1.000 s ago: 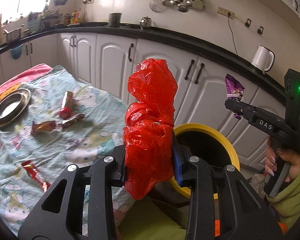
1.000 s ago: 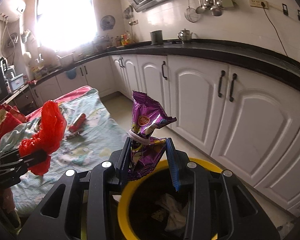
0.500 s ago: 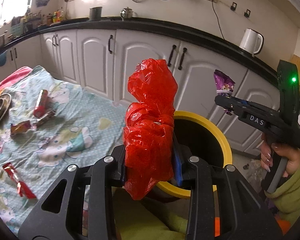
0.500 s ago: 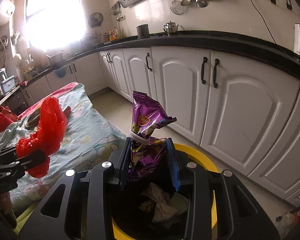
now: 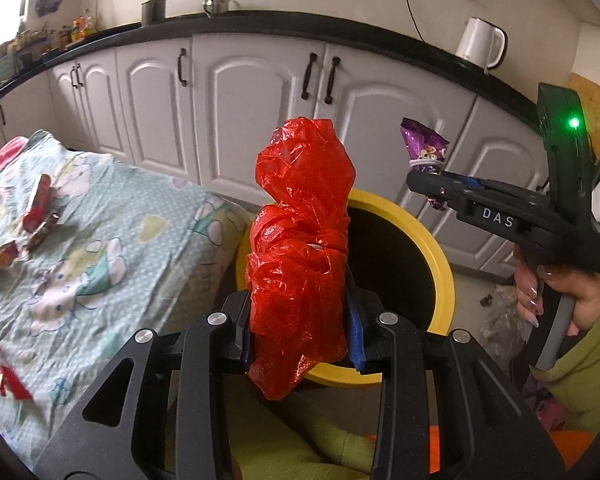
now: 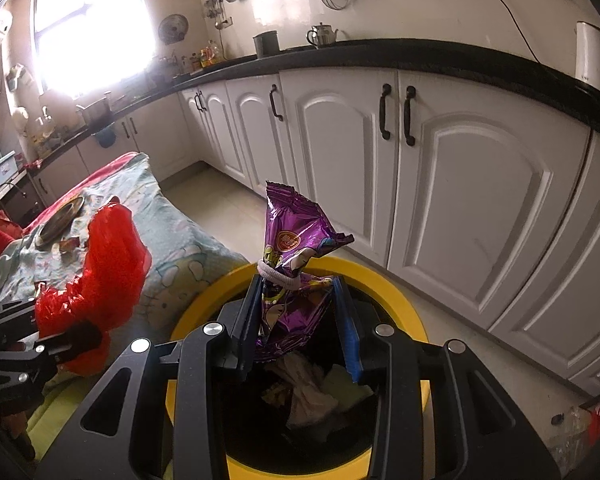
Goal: Collect trash
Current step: 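Carry the red bag and purple wrapper with both tools over the yellow bin, then open both tools to drop the red bag and purple wrapper into the bin, then move both open tools back over the remaining wrappers on the blanket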
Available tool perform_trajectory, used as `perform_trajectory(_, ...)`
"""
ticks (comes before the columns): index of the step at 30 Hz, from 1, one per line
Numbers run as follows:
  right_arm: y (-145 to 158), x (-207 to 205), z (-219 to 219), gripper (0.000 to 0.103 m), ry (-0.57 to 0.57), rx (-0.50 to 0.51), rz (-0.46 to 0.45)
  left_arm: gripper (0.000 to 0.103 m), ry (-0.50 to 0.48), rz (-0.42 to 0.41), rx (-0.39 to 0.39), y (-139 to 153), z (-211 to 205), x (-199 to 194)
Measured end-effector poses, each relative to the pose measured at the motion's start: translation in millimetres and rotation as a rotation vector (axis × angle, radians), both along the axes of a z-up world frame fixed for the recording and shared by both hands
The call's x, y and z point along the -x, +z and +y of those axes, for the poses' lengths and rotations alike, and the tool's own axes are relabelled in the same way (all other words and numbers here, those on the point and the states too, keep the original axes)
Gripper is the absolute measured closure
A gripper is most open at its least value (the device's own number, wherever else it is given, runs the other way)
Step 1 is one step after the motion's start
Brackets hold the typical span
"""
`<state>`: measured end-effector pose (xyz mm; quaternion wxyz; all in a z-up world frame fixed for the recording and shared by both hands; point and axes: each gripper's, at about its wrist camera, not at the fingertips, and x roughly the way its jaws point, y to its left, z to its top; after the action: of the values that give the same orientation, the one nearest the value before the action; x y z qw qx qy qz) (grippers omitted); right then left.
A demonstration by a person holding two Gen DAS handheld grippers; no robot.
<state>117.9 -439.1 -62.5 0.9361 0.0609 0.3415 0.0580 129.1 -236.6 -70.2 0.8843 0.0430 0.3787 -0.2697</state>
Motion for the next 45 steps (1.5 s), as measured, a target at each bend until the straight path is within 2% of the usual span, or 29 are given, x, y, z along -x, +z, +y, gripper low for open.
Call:
perform_trajectory(17,-25,-2,-13,0.068,-0.001,-0.022,0.063,0.076,-0.054,0.071,-0.042,-28,-27,-7)
perform_trajectory(23,-27,-2,-17,0.066,-0.010,-0.034,0.069,0.074,-0.055,0.059,-0.047,-28,-32,-8)
perform_trajectory(25,-26,-1,-19,0.056,-0.018,-0.039,0.069,0.065,-0.049,0.057,-0.048,-28,-31,-9)
perform_trajectory(26,-26,-1,-21,0.050,-0.024,-0.043,0.065,0.056,-0.046,0.056,-0.047,-28,-30,-9)
perform_trajectory(27,-25,0,-22,0.049,-0.031,-0.044,0.061,0.047,-0.039,0.053,-0.046,-28,-29,-8)
perform_trajectory(29,-24,0,-24,0.047,-0.041,-0.042,0.058,0.042,-0.025,0.053,-0.034,-26,-25,-9)
perform_trajectory(30,-23,0,-25,0.043,-0.047,-0.042,0.056,0.037,-0.018,0.053,-0.030,-25,-23,-10)
perform_trajectory(33,-20,1,-29,0.037,-0.072,-0.048,0.042,0.019,0.010,0.044,-0.020,-22,-17,-10)
perform_trajectory(36,-17,2,-30,0.029,-0.087,-0.047,0.030,0.011,0.038,0.036,-0.014,-17,-10,-11)
perform_trajectory(42,-8,2,-26,0.020,-0.096,-0.054,0.002,0.011,0.123,-0.001,0.005,-3,16,-10)
perform_trajectory(45,-4,2,-20,0.020,-0.081,-0.057,-0.013,0.011,0.176,-0.023,0.010,4,32,-12)
